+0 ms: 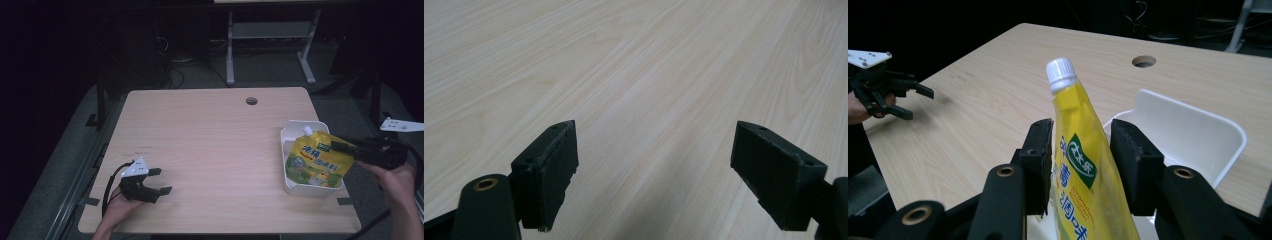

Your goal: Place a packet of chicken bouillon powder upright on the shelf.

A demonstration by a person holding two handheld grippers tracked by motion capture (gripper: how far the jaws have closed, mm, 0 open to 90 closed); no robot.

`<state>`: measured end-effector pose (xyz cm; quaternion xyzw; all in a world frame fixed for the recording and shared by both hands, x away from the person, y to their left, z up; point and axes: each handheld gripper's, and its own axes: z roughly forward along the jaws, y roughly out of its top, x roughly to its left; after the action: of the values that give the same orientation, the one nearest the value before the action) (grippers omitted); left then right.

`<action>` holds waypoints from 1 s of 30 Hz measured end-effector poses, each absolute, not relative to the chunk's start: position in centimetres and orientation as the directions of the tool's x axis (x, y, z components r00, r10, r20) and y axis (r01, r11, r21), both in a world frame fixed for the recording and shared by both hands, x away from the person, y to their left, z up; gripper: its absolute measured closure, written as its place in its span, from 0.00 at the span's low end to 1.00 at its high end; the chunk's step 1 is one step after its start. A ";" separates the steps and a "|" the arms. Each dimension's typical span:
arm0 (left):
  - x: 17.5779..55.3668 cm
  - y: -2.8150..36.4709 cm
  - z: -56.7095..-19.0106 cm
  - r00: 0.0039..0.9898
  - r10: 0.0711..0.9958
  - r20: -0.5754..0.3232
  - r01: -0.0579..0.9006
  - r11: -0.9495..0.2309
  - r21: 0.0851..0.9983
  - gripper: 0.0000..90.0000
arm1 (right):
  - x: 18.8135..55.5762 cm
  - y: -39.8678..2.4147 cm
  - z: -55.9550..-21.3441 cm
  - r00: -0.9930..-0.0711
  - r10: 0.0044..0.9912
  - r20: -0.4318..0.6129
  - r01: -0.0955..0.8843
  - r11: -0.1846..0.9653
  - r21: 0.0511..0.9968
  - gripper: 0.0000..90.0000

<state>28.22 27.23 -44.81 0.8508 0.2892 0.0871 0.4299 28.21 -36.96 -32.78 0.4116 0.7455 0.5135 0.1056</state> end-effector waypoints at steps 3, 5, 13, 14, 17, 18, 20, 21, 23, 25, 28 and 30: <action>28.2 27.3 -44.8 0.819 0.565 -0.100 0.416 -0.466 0.781 0.21 | 28.1 -36.8 -32.1 -0.644 0.722 0.254 0.493 0.138 0.859 0.66; 28.2 27.3 -44.8 0.819 0.565 -0.100 0.416 -0.465 0.781 0.21 | 27.9 -36.5 -31.3 -0.649 0.723 0.237 0.480 0.147 0.865 0.65; 28.3 27.5 -44.7 0.817 0.567 -0.101 0.416 -0.460 0.785 0.21 | 27.6 -35.2 -28.7 -0.673 0.714 0.193 0.445 0.183 0.877 0.62; 28.3 27.5 -44.7 0.817 0.567 -0.101 0.416 -0.460 0.785 0.21 | 27.6 -35.2 -28.7 -0.673 0.714 0.193 0.445 0.183 0.877 0.62; 28.2 27.5 -44.6 0.820 0.564 -0.098 0.413 -0.464 0.784 0.21 | 27.5 -34.2 -27.7 -0.692 0.701 0.170 0.425 0.205 0.882 0.61; 28.2 27.5 -44.6 0.819 0.565 -0.099 0.413 -0.461 0.786 0.21 | 27.5 -33.9 -27.4 -0.697 0.697 0.167 0.424 0.213 0.880 0.60; 28.2 27.6 -44.5 0.820 0.564 -0.099 0.411 -0.460 0.787 0.21 | 27.4 -33.3 -27.1 -0.706 0.689 0.162 0.417 0.220 0.882 0.60; 28.2 27.6 -44.5 0.820 0.564 -0.099 0.411 -0.458 0.788 0.21 | 27.4 -33.0 -27.0 -0.711 0.684 0.161 0.416 0.224 0.881 0.60; 28.2 27.6 -44.5 0.819 0.565 -0.099 0.410 -0.457 0.789 0.21 | 27.4 -32.4 -26.8 -0.717 0.680 0.152 0.411 0.237 0.880 0.60; 28.2 27.7 -44.5 0.817 0.567 -0.101 0.413 -0.455 0.789 0.21 | 27.3 -31.7 -26.9 -0.723 0.675 0.146 0.410 0.249 0.877 0.59; 28.2 27.7 -44.5 0.817 0.568 -0.100 0.412 -0.454 0.790 0.21 | 27.2 -31.2 -26.9 -0.724 0.676 0.140 0.407 0.254 0.878 0.58; 28.2 27.8 -44.4 0.817 0.568 -0.101 0.413 -0.455 0.789 0.21 | 27.1 -30.5 -27.1 -0.731 0.667 0.144 0.407 0.256 0.877 0.57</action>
<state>28.22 27.78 -44.45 0.8482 0.2892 0.0890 0.4349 27.11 -30.53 -27.05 0.3436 0.7820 0.5038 0.1291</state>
